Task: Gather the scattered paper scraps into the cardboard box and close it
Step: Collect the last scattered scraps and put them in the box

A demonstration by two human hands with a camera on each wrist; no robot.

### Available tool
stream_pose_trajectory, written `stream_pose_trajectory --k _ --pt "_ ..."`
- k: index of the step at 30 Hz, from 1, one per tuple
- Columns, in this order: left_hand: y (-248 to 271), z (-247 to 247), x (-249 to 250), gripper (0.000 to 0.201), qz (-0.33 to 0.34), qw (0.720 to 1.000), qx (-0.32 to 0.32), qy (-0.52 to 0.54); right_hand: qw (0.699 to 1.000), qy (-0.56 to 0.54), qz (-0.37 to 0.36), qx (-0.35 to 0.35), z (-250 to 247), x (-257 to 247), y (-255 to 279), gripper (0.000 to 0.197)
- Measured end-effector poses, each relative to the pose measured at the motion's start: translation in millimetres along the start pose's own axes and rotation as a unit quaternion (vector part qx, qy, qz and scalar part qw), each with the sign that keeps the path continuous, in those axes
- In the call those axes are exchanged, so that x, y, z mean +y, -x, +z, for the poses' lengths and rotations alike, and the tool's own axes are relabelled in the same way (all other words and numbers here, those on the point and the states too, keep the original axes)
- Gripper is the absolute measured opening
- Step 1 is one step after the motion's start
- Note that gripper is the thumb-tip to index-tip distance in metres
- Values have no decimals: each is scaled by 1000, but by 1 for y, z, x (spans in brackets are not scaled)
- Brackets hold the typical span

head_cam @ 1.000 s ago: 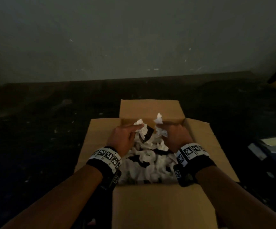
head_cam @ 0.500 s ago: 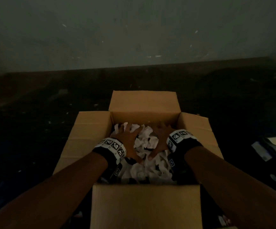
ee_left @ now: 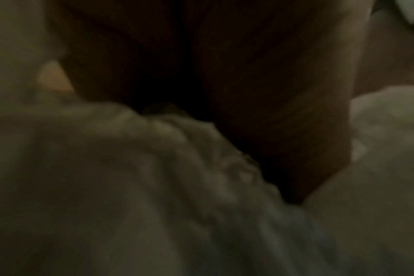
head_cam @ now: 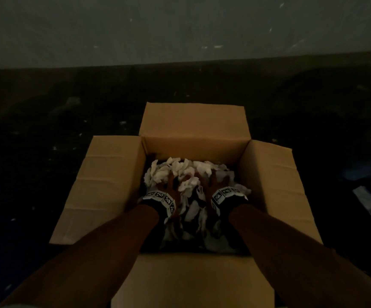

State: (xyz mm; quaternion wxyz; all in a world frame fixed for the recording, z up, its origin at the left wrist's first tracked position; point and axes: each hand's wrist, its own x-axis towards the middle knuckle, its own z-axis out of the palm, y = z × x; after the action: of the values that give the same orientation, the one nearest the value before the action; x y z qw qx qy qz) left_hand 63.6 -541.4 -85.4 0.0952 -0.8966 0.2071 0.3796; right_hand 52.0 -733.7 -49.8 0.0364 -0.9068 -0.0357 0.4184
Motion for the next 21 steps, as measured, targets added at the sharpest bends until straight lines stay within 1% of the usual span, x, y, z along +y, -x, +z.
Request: stream_pose_trajectory --k 1,3,4,6,7,8,9,10,11,12,13,14,15,16,17,18,19,20,21 --pt "-2 1 -1 89 10 1000 -2 -6 1000 -19 1 10 2 0 -2 109" --pt "-6 1 -4 100 17 999 5 -33 997 -65 6 31 4 5 -9 101" --pt "-4 -3 -6 107 7 999 -7 -36 996 -78 -1 42 1 7 -9 105" --pt "5 -15 -10 118 4 999 -17 -41 995 -70 -15 69 -4 10 -6 122" --pt "9 -22 -14 125 10 999 -18 -43 996 -45 -28 66 -11 10 2 123" --pt "17 -33 -16 138 16 999 -7 -42 997 -36 -25 64 -19 11 4 117" --pt "21 -40 -21 151 15 999 16 -30 996 -50 -10 70 -26 11 12 106" --pt "23 -46 -26 158 14 999 44 -16 996 -42 -12 79 -30 13 17 96" --pt "27 -54 -29 160 26 996 83 -1 994 -44 -8 105 -34 17 18 98" --pt "30 -64 -30 159 35 993 108 20 991 -27 -24 128 -36 20 16 112" --pt "28 -69 -32 160 47 990 127 36 992 -3 -44 115 -39 25 18 130" --pt "37 -79 -29 162 52 989 129 51 993 11 -56 102 -38 30 10 143" --pt "29 -78 -31 163 52 991 113 55 995 8 -60 81 -36 35 1 146" --pt "22 -73 -32 159 57 994 86 46 996 18 -51 76 -33 36 0 140" --pt "9 -59 -36 153 48 996 62 42 996 21 -42 70 -34 31 10 131" --pt "0 -45 -37 151 38 998 35 33 996 31 -48 69 -30 28 18 128" --pt "-6 -32 -37 153 24 999 27 35 997 29 -50 60 -26 27 25 132" --pt "0 -30 -34 159 16 998 27 53 997 31 -46 62 -26 23 34 139" --pt "17 -38 -24 165 22 997 37 61 996 32 -46 72 -28 21 44 141"
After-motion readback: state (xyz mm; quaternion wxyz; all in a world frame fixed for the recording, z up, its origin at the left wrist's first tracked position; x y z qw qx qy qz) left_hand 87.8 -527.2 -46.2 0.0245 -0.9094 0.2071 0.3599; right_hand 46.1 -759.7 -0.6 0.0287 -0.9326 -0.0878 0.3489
